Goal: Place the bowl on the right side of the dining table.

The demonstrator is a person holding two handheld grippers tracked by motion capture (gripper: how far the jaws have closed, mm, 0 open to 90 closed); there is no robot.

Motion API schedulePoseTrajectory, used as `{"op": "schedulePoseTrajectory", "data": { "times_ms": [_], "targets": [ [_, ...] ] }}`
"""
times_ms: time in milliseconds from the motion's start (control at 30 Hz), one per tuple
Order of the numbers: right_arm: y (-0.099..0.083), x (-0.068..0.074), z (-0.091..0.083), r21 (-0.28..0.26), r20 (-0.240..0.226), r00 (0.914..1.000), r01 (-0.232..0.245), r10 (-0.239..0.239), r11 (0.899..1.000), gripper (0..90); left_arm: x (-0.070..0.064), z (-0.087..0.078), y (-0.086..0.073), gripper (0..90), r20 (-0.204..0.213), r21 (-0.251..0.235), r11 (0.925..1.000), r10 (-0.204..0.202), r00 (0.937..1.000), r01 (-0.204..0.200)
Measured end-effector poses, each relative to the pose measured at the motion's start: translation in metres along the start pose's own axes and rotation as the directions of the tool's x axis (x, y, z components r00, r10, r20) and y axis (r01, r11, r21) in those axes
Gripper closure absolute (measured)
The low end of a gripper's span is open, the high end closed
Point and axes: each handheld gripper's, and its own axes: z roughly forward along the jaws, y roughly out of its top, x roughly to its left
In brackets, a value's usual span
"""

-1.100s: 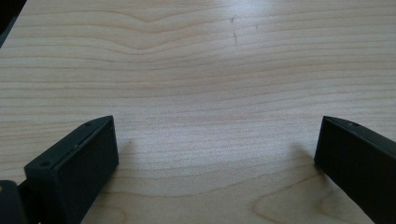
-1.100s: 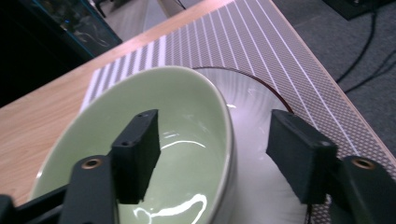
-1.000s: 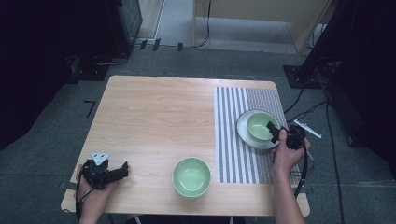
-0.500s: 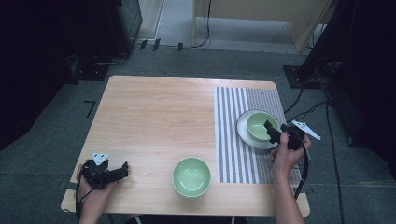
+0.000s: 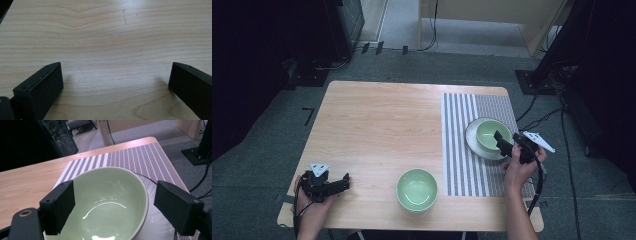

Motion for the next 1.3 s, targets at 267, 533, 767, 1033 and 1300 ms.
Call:
{"op": "schedulePoseTrajectory", "data": {
  "times_ms": [267,533,767,1033,1300],
  "targets": [
    [-0.001,0.004,-0.007,-0.005,0.007,0.9996,0.027,-0.027,1.000,16.8,-0.001,0.001,0.001,0.0,-0.001,-0.001,1.0000,-0.001,1.0000,0.001],
    [-0.003,0.004,-0.014,-0.011,0.009,0.9992,0.040,-0.040,0.999,16.8,-0.001,0.002,0.002,0.0,-0.003,-0.001,1.0000,-0.002,1.0000,0.002],
    [-0.006,0.006,-0.022,-0.022,0.017,0.9975,0.068,-0.068,0.997,16.8,-0.002,0.003,0.003,0.0,-0.001,0.000,1.0000,-0.001,1.0000,0.001],
    [-0.012,0.008,-0.031,-0.014,0.031,0.9964,0.080,-0.079,0.997,17.7,-0.002,0.004,0.004,0.0,-0.004,-0.001,1.0000,-0.004,1.0000,0.004],
    [-0.018,0.008,-0.041,-0.015,0.041,0.9957,0.084,-0.083,0.996,18.0,-0.002,0.004,0.004,0.0,-0.004,-0.001,1.0000,-0.004,1.0000,0.004]
  ]
}}
